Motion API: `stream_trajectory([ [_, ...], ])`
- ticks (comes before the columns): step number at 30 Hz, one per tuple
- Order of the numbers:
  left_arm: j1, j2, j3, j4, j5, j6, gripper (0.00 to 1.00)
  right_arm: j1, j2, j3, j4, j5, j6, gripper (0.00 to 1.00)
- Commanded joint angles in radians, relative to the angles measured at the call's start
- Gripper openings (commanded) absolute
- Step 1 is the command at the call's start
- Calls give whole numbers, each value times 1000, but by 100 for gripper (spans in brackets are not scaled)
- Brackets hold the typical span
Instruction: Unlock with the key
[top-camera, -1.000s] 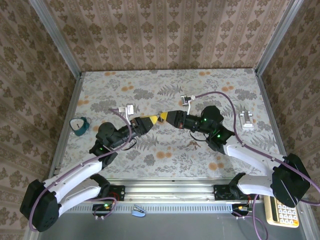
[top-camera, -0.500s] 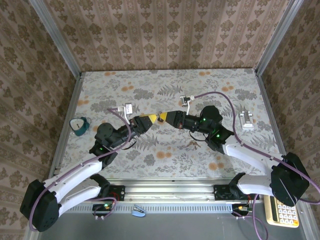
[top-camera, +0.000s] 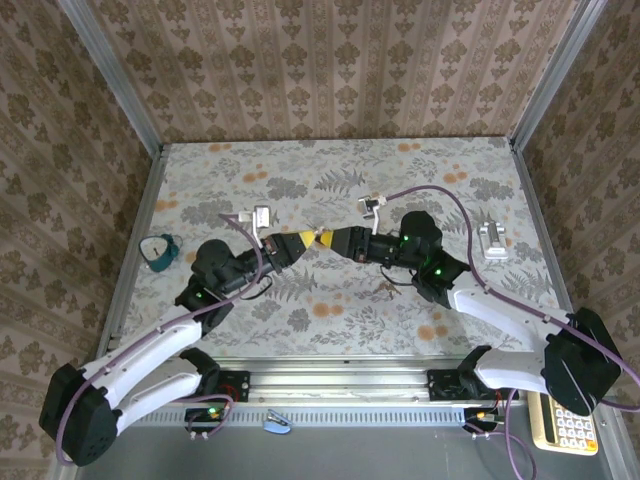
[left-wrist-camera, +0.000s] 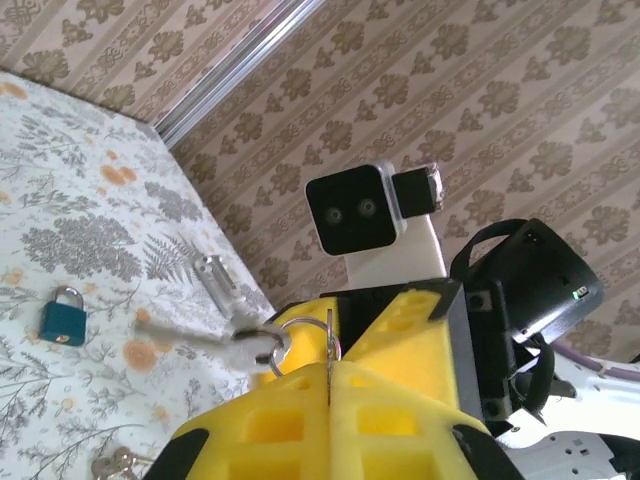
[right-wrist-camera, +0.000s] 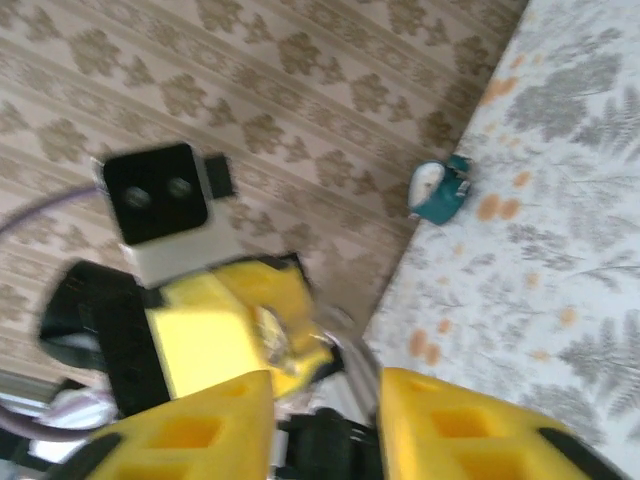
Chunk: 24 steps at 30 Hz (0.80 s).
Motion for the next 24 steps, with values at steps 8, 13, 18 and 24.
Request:
stream_trajectory([
  [8, 45, 59, 336, -787, 99, 355, 0, -65, -132, 25, -399, 118, -273, 52],
  [13, 45, 151, 427, -898, 160, 421, 0, -73, -134, 12, -372, 100, -321, 46],
  [18, 34, 208, 463, -902, 250, 434, 0, -97, -91, -21, -137, -121, -211, 43],
  [24, 16, 217, 459, -825, 298, 412, 0, -94, -61, -16, -81, -193, -191, 43],
])
